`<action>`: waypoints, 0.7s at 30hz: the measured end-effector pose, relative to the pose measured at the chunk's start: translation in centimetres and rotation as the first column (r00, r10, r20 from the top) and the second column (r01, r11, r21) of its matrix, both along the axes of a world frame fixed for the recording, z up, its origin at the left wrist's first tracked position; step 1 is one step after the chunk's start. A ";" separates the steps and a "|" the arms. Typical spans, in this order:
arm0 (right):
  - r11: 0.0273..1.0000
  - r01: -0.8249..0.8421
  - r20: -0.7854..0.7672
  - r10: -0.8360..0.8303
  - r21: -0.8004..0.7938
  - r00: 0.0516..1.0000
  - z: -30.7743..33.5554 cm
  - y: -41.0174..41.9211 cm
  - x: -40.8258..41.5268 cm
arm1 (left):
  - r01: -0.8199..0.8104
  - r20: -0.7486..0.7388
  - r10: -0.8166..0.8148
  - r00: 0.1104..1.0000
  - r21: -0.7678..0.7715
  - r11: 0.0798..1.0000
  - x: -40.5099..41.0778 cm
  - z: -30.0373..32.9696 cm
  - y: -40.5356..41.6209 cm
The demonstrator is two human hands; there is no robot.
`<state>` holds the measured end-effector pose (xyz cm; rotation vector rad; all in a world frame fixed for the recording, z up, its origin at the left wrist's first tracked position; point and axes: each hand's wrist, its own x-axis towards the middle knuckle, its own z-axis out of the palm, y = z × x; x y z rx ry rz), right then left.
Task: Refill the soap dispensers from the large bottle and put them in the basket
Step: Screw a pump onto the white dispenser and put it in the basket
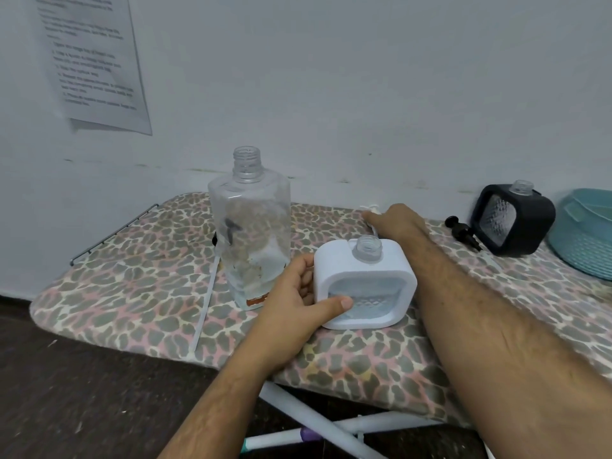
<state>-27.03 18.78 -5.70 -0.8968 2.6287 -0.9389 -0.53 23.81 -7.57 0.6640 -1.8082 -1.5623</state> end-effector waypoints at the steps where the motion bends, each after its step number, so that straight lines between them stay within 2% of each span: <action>1: 1.000 0.011 0.006 -0.011 -0.005 1.000 0.0 0.0 0.0 | 0.000 -0.001 0.000 1.000 0.001 1.000 0.0 0.0 0.0; 6: 0.997 0.005 0.109 0.003 -0.074 0.994 0.0 0.4 0.0 | 0.000 -0.006 0.000 1.000 0.006 1.000 0.2 0.0 0.0; 12: 0.924 0.035 0.320 0.095 -0.380 0.943 -0.4 2.8 0.2 | -0.019 -0.010 0.019 1.000 -0.014 1.000 -0.1 -0.3 -0.1; 17: 0.845 -0.018 0.273 0.193 -0.534 0.942 1.0 5.9 2.2 | -0.026 -0.008 0.026 1.000 -0.011 1.000 -0.1 -0.5 -0.3; 21: 0.797 -0.071 0.195 0.232 -0.600 0.953 3.1 8.4 3.9 | -0.021 -0.003 0.021 1.000 0.002 1.000 0.0 -0.1 -0.1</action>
